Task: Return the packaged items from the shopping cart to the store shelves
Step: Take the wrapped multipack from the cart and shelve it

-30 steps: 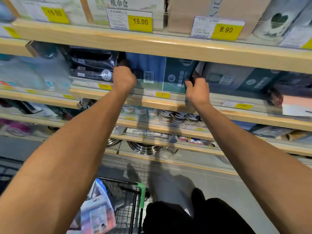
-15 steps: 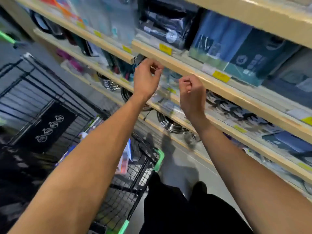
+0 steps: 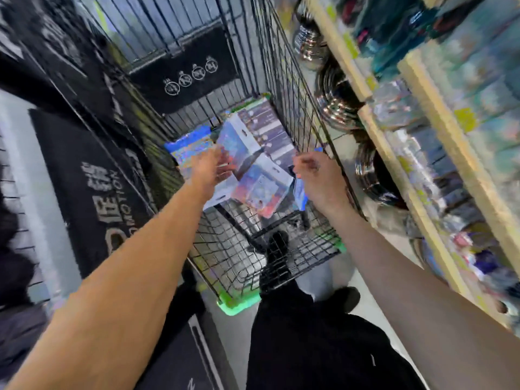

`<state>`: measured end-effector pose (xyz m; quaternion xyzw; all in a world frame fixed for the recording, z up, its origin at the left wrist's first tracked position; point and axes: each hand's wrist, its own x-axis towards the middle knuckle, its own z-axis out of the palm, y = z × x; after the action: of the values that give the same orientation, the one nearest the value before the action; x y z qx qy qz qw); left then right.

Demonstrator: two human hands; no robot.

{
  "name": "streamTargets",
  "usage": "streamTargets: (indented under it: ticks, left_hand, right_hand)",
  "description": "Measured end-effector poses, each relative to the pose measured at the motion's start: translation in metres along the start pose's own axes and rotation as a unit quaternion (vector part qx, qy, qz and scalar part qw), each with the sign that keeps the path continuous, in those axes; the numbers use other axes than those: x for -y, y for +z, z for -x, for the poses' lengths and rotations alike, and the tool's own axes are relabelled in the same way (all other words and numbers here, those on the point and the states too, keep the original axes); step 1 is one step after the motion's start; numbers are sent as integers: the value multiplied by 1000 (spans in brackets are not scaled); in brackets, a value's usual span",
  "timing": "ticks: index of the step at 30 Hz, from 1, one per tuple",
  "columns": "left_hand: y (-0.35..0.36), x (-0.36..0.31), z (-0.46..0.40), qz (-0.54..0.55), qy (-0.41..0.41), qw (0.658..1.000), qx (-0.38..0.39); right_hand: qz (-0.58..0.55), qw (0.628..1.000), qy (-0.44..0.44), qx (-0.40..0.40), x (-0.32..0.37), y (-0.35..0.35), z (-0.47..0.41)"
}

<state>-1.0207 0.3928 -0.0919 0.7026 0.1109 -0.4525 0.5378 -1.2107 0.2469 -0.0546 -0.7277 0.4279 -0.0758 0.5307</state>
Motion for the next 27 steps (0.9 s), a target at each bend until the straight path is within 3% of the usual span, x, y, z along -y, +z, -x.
streamTargets:
  ticks: [4, 10, 14, 17, 20, 27]
  left_hand:
    - [22, 20, -50, -8, -62, 998, 24]
    - [78, 24, -126, -281, -61, 953, 90]
    - [95, 35, -152, -324, -61, 944, -10]
    - [99, 27, -168, -298, -90, 944, -113]
    - [94, 28, -195, -193, -144, 969, -45]
    - [84, 26, -187, -19, -213, 977, -24]
  right_hand:
    - [20, 1000, 19, -2, -13, 19, -19]
    - [58, 998, -4, -2, -19, 42, -60]
    - [55, 998, 13, 9, -28, 48, -72]
    - [60, 997, 42, 19, -43, 48, -75]
    - [54, 996, 74, 15, -58, 46, -74]
    - [51, 994, 98, 8, -63, 47, -72]
